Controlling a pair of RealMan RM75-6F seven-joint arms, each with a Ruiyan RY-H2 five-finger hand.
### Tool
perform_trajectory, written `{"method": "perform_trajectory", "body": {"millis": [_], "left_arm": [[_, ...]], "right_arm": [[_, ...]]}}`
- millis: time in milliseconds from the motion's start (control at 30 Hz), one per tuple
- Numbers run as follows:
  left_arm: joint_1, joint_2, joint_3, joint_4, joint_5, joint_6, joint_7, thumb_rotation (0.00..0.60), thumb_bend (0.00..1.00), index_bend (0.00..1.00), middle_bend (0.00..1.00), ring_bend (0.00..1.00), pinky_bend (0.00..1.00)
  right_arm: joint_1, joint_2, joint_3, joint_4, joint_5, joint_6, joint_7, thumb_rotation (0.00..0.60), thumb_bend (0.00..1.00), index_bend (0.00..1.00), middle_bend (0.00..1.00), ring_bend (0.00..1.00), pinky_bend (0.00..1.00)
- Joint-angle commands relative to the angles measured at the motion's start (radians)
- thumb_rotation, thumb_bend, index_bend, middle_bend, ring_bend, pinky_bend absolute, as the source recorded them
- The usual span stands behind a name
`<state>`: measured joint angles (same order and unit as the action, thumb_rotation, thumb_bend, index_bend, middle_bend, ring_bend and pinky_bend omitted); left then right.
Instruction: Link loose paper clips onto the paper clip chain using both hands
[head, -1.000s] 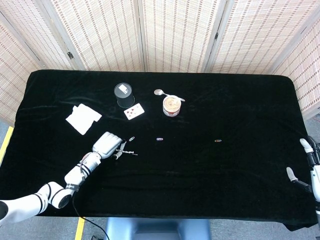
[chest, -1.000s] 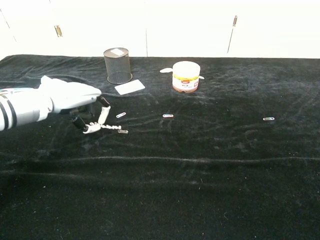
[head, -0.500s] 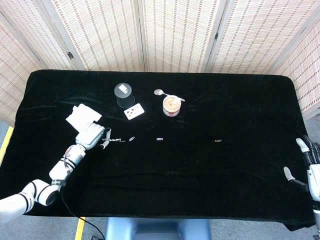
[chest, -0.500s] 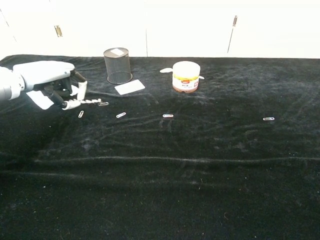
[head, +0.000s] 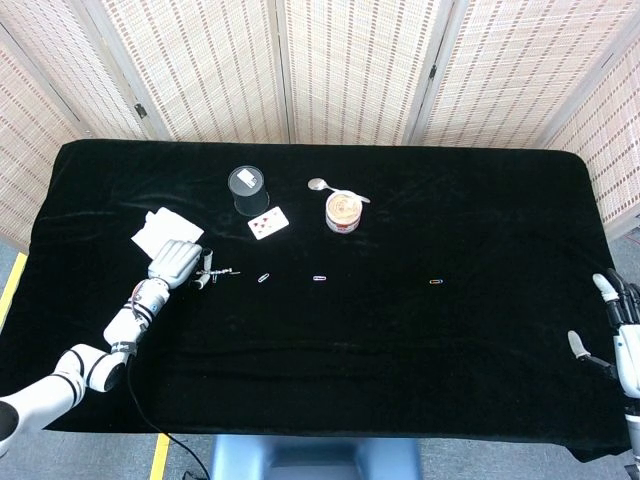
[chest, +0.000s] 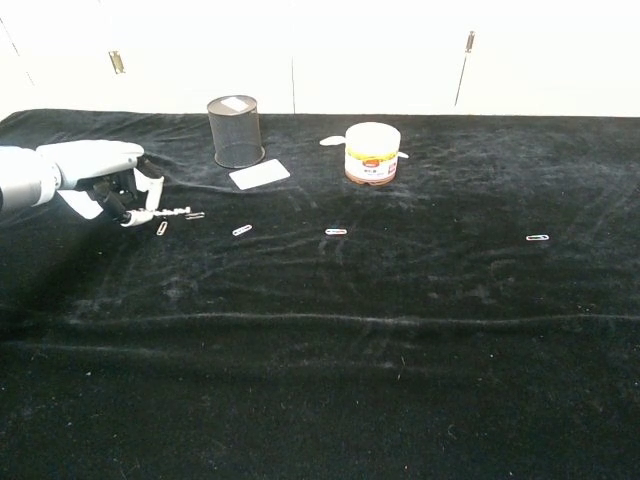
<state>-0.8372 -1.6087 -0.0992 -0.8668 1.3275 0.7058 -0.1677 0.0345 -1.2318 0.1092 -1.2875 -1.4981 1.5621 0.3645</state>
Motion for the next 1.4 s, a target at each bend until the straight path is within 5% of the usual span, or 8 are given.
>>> {"method": "perform_trajectory", "body": {"millis": [33,567,1000,1267,1333,1400], "left_arm": [[-0.003,-0.016,0.007,0.025,0.011,-0.009,-0.019,0.600,0.54,0.80,0.99,0.98,1.00],[0.011,-0.015,0.014,0.034,0.037,0.013,-0.037,0.600,0.55,0.80,0.99,0.98,1.00],[0.193,0.150,0.065,-0.443,0.020,0.285,0.271,0.600,0.55,0.80,0.99,0.98,1.00],[0.255,0.125,0.086,-0.533,0.002,0.373,0.448,0.600,0.56,0.80,0.99,0.98,1.00],[0.260,0.128,0.080,-0.542,-0.013,0.371,0.464,0.600,0.56,0.76,0.99,0.98,1.00],[0.264,0.138,0.075,-0.549,-0.034,0.367,0.491,0.600,0.45,0.49,0.97,0.96,1.00]], "right_arm": [[0.000,0.000,0.001,0.000,0.001,0.001,0.000,0.600,0.36,0.00,0.00,0.00,0.00],[0.002,0.000,-0.003,0.000,-0.002,-0.003,-0.001,0.600,0.36,0.00,0.00,0.00,0.00],[0.007,0.010,-0.026,-0.005,-0.051,0.011,0.017,0.600,0.36,0.00,0.00,0.00,0.00],[0.002,0.017,-0.042,-0.015,-0.092,0.048,0.017,0.600,0.36,0.00,0.00,0.00,0.00],[0.001,0.018,-0.044,-0.018,-0.099,0.057,0.014,0.600,0.36,0.00,0.00,0.00,0.00],[-0.001,0.018,-0.045,-0.019,-0.100,0.061,0.012,0.600,0.36,0.00,0.00,0.00,0.00]]}}
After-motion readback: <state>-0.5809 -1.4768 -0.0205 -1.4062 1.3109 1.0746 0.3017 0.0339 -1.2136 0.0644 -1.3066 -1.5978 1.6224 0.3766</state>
